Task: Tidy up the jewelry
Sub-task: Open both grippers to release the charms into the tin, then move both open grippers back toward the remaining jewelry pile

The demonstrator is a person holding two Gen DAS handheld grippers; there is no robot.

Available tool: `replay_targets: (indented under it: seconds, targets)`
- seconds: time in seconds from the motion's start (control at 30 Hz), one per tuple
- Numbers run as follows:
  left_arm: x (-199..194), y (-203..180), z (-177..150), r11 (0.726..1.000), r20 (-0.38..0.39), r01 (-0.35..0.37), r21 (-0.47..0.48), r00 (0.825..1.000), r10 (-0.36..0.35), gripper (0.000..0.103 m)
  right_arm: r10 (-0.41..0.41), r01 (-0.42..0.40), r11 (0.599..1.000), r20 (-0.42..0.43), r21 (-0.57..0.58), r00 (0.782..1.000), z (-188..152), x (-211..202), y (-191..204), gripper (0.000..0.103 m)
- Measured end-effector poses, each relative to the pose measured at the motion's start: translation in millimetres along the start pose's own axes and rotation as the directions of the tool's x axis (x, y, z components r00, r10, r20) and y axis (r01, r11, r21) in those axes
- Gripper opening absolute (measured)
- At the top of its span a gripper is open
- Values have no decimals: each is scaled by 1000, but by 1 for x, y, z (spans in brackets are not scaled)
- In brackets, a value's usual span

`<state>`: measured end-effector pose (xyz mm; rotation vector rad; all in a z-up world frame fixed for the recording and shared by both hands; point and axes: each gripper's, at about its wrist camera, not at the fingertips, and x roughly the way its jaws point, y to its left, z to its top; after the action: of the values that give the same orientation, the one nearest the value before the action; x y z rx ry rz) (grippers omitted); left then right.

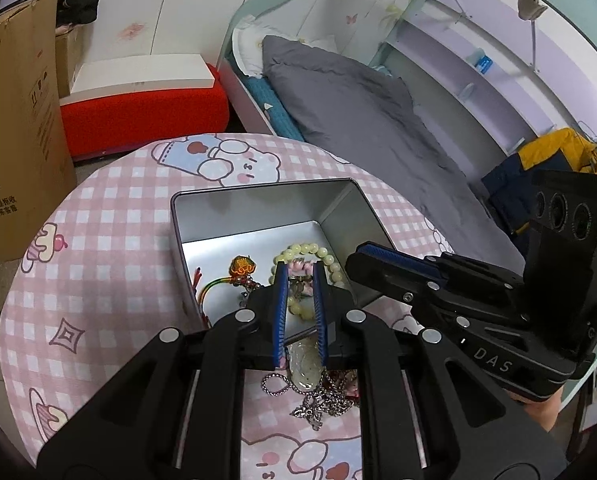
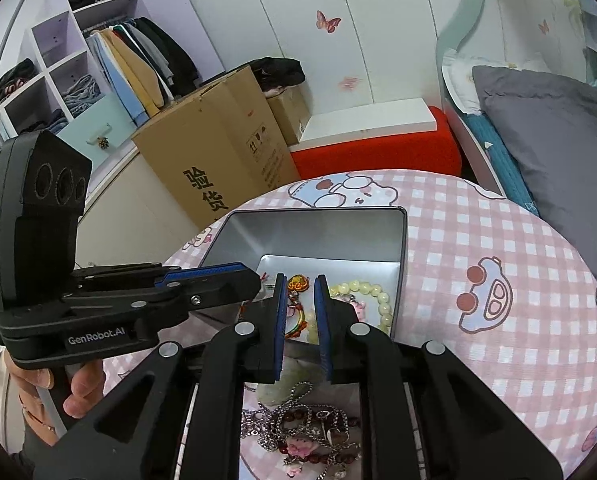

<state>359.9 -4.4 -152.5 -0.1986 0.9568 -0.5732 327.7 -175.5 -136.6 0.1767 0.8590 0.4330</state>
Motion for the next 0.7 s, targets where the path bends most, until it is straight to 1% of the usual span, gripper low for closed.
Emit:
replay_targets:
  seconds: [0.07,0.1,0.13,0.17,0.3,0.43,0.5,0.57,0.63,0.7]
  targets:
    - [-2,-1,-1,1000,1,-10,0,1000,10,21,6,-6,1000,6,5,1000,-1,-3,-1,14]
    - [-2,-1,-1,1000,4,-11,0,1000,11,34,5,-5,1000,7,6,1000,-1,-5,-1,14]
    - [-3,0,-2,1000,9,-13,-1,1000,13,57,4,-5,1000,13,5,1000,-2,-8,-1,14]
    - [-7,-1,-3,1000,30,-13,-1,999,13,59,6,-6,1000,19,6,1000,-3,-11,-1,14]
    - [-17,-5,-7,1000,48,-20,13,999,20,59,-4,4,1000,43,2,999,-5,-27,1,14]
    - [-34,-15,-16,999,82,-32,37,996,29,59,-13,13,1000,70,-5,997,-12,-47,5,14]
    - [-44,-21,-23,995,115,-72,63,991,65,59,-24,26,1000,76,-17,997,-18,-56,7,14]
    - [-55,-27,-35,992,143,-90,90,987,77,59,-41,43,999,82,-25,996,-29,-66,8,15]
    - [-59,-32,-45,989,151,-98,115,985,80,59,-53,55,998,81,-25,995,-37,-70,8,16]
    - [-61,-35,-58,983,150,-122,140,984,101,59,-77,79,997,80,-24,994,-50,-75,7,17]
